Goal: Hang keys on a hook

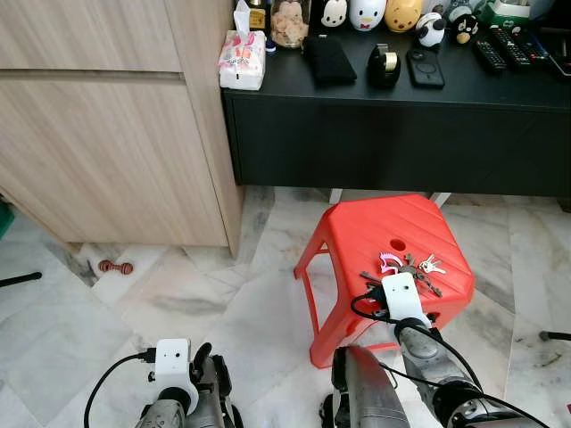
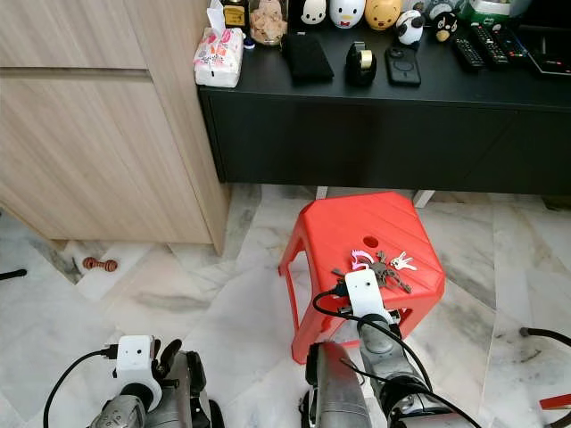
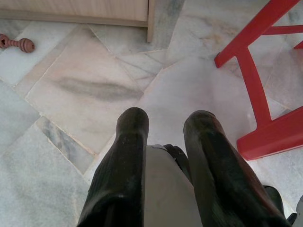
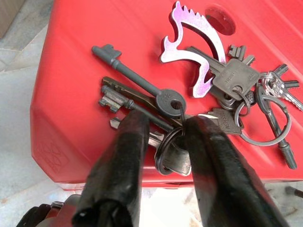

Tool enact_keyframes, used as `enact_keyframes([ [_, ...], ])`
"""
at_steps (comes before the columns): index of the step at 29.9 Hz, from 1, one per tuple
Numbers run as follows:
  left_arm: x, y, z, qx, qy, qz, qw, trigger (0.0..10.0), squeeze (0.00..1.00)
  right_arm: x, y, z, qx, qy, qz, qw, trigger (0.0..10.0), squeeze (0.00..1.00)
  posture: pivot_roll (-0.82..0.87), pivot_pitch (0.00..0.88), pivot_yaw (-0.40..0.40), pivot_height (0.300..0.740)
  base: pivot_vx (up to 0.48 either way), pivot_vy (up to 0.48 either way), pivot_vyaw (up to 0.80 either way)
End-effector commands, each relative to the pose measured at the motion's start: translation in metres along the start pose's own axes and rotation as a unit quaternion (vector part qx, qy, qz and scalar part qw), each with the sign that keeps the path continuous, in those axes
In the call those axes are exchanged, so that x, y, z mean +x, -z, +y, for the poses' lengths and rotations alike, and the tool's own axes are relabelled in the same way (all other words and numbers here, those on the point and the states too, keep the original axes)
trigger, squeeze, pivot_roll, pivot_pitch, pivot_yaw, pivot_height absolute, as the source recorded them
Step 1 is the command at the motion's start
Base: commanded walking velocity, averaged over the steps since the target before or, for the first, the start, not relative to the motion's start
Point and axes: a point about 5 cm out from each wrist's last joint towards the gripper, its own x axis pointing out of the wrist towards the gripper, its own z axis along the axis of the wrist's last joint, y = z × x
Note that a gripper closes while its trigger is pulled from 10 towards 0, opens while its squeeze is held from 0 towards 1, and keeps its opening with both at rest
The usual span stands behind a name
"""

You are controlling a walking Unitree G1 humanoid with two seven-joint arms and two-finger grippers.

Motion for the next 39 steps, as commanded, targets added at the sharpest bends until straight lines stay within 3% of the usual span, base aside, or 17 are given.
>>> enact_keyframes([
  [1,-0.004,0.010,0.000,-0.003,-0.002,0.026,1.000,10.0,0.00,-0.005,0.020,0.002,-0.003,-0.001,0.039,0.999,0.0,0.00,-0.02,0.222,-0.059,0.597,0.000,0.000,0.00],
  [12,0.000,0.008,0.000,-0.003,-0.004,0.027,1.000,10.0,0.00,-0.003,0.013,0.002,0.008,0.001,0.029,1.000,0.0,0.00,-0.02,0.207,-0.060,0.597,0.000,0.000,0.00],
  [20,0.007,0.003,0.000,-0.004,-0.004,0.032,0.999,10.0,0.00,0.002,-0.021,-0.001,0.073,0.004,-0.066,0.995,0.0,0.00,-0.02,0.171,-0.056,0.597,0.000,0.000,0.00],
  [28,0.013,-0.001,0.001,-0.001,-0.007,0.041,0.999,10.0,0.00,0.000,-0.056,-0.006,0.143,-0.006,-0.174,0.974,0.0,0.00,-0.04,0.125,-0.051,0.597,0.000,0.000,0.00],
  [34,0.016,-0.001,0.003,-0.001,-0.011,0.051,0.999,10.0,0.00,-0.004,-0.058,-0.011,0.205,-0.004,-0.204,0.957,0.0,0.00,-0.05,0.101,-0.046,0.597,0.000,0.000,0.00],
  [39,0.016,0.000,0.005,-0.001,-0.014,0.059,0.998,10.0,0.00,-0.010,-0.059,-0.016,0.217,0.003,-0.235,0.948,0.0,0.00,-0.05,0.089,-0.039,0.597,0.000,0.000,0.00],
])
